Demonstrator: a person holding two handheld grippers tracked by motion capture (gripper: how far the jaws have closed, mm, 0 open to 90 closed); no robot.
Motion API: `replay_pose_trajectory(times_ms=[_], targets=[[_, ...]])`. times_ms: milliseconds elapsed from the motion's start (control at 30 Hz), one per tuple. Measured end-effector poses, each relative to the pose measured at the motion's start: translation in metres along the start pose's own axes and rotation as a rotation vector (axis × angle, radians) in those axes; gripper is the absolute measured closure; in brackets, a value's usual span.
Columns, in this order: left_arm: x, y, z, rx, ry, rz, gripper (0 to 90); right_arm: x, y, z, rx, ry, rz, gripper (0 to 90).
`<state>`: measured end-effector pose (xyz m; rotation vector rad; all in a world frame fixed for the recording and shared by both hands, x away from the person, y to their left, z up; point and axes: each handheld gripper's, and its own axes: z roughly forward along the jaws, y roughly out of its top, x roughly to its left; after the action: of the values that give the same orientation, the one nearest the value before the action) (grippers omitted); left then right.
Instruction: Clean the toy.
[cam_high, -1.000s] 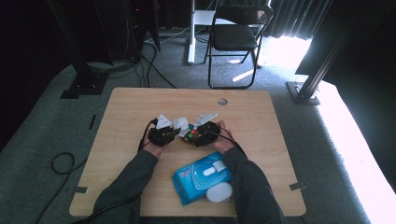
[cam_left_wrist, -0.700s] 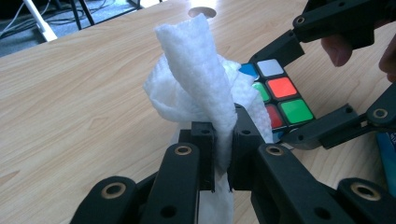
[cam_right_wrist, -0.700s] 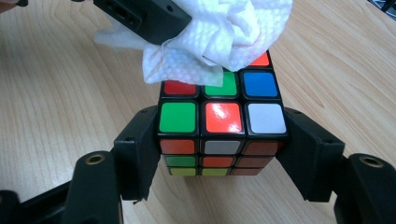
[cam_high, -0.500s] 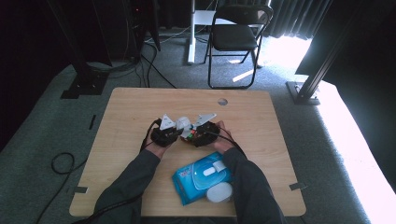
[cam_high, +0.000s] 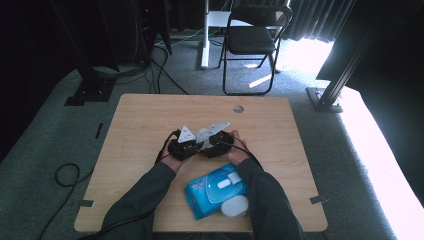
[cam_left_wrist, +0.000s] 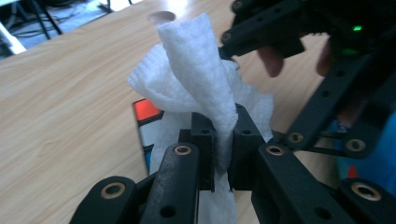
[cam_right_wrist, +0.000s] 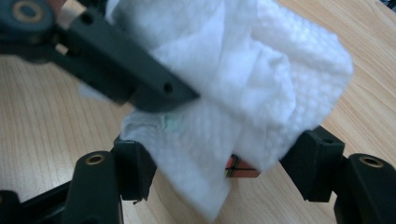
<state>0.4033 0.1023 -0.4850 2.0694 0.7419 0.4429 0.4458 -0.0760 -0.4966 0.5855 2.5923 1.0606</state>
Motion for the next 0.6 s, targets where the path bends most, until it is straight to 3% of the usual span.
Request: replay_pose_trajectory(times_ms=[333,600], targets=[[0.0018,0.0013,-0.0002,-0.017,-0.036,-0.021,83.5,0.0001,0.0000,-0.0005,-0.002,0.003,0.000,34.4],[0.0026,0.0041,0.0027,-0.025,-0.020,-0.027,83.3,0.0011,0.0000,-0.0011,-0.016,0.013,0.000,34.4]])
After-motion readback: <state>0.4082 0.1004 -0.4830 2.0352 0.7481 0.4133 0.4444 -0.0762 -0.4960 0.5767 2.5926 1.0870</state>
